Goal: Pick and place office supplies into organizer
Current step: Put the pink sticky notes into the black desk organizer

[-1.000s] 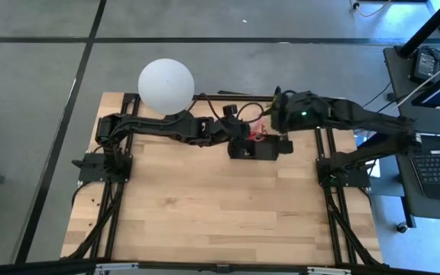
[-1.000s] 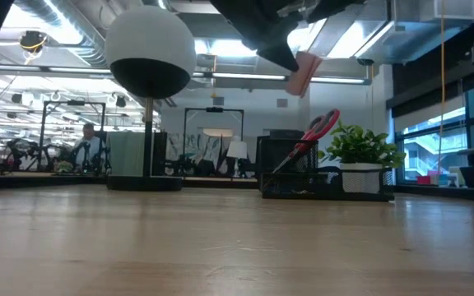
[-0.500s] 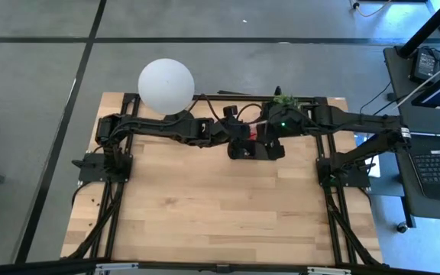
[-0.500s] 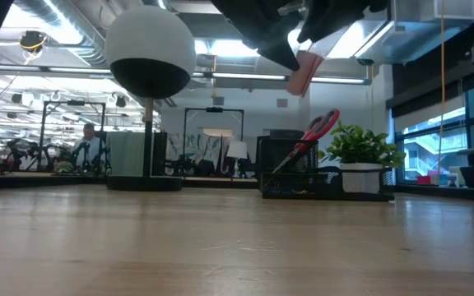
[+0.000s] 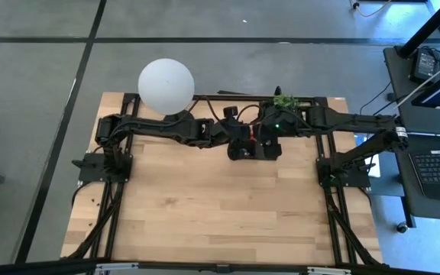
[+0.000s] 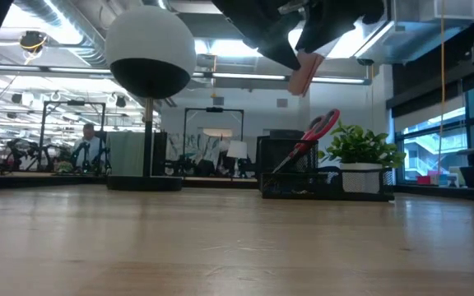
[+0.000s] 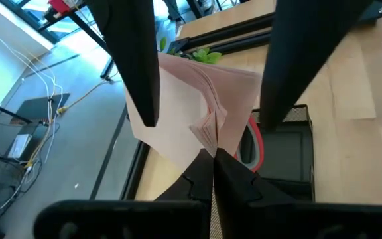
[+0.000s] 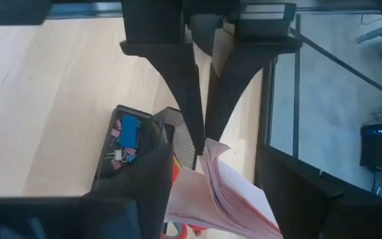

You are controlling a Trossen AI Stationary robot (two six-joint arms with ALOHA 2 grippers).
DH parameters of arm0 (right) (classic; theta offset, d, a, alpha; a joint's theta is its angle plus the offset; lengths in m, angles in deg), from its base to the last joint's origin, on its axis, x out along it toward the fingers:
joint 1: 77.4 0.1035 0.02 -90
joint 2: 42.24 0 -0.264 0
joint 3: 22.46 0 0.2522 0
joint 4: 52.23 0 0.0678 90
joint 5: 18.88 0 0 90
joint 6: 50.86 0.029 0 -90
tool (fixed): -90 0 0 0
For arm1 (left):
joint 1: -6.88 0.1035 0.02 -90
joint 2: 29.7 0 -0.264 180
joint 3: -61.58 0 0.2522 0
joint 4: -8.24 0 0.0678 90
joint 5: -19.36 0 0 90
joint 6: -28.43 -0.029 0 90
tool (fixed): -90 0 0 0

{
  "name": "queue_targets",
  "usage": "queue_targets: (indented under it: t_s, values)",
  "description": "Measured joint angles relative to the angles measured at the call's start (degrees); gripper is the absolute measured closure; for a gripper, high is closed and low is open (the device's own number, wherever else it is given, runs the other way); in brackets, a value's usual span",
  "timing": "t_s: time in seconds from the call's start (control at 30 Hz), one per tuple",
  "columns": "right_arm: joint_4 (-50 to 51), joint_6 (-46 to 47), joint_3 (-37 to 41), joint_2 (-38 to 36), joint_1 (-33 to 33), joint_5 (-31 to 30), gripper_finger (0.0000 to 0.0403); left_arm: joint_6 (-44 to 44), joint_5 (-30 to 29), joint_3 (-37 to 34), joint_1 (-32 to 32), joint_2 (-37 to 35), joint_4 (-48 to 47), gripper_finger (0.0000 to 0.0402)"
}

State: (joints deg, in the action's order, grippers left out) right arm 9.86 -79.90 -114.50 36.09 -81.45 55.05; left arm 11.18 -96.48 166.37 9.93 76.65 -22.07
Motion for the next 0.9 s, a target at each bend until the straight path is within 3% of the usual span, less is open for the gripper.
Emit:
queue_targets:
  t_s: [0.4, 0.9]
  values:
    - [0.42, 0.21, 0.00, 0.00, 0.00, 0.02, 0.0227, 0.00, 0.00, 0.00, 0.00, 0.00, 0.02, 0.0399]
    - [1.02, 0.25, 0.00, -0.04, 0.00, 0.04, 0.0237, 0.04, -0.18, -0.07, -0.85, -1.39, 0.55, 0.0399]
